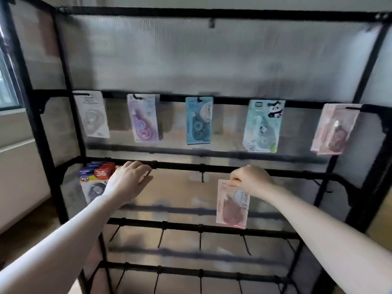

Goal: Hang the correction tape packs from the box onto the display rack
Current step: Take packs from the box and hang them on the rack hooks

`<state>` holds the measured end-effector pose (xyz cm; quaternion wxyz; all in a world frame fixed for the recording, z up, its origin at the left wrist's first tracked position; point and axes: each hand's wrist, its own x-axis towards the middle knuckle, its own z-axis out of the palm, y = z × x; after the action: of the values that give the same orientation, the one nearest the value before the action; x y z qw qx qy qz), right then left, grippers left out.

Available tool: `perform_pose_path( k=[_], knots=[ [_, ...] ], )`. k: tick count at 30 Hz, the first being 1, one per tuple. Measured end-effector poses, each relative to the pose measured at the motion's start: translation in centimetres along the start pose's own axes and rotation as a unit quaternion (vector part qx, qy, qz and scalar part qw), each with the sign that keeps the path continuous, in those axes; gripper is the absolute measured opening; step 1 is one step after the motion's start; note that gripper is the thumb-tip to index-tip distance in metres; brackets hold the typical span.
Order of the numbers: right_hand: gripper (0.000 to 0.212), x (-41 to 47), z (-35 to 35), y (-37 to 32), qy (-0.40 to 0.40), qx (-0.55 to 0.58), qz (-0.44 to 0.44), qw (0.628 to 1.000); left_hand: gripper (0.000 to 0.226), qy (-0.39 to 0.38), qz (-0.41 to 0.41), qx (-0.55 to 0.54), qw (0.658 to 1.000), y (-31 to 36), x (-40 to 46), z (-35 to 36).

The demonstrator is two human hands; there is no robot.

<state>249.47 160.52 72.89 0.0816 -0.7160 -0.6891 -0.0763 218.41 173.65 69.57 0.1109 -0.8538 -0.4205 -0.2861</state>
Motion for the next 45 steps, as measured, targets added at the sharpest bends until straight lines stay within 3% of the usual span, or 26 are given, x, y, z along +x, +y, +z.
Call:
perform_pose_path(
  k=[8, 24, 35, 45],
  knots=[
    [0.023, -4.7, -3.6, 9.2, 0.004, -0.014, 0.020, 1.000, 0.033, -0.046, 0.025, 0.011, 0.999, 9.3, 2.4, 0.5],
    [0.022, -8.4, -9.7, 16.7, 0.052, -0.076, 0.118, 0.989, 0.035, -0.061, 0.052, 0.000, 0.997, 14.6, 8.5, 0.2],
    [0.018, -9.6, -16.2, 23.8, 0.153, -0.110, 0.108, 0.976, 0.027, -0.029, 0.029, -0.010, 0.999, 19.3, 9.7, -0.3],
    [0.014, -7.4, -19.1, 28.6, 0.235, -0.034, 0.046, 0.970, 0.036, -0.042, 0.013, 0.012, 0.999, 24.9, 9.7, 0.9]
  ],
)
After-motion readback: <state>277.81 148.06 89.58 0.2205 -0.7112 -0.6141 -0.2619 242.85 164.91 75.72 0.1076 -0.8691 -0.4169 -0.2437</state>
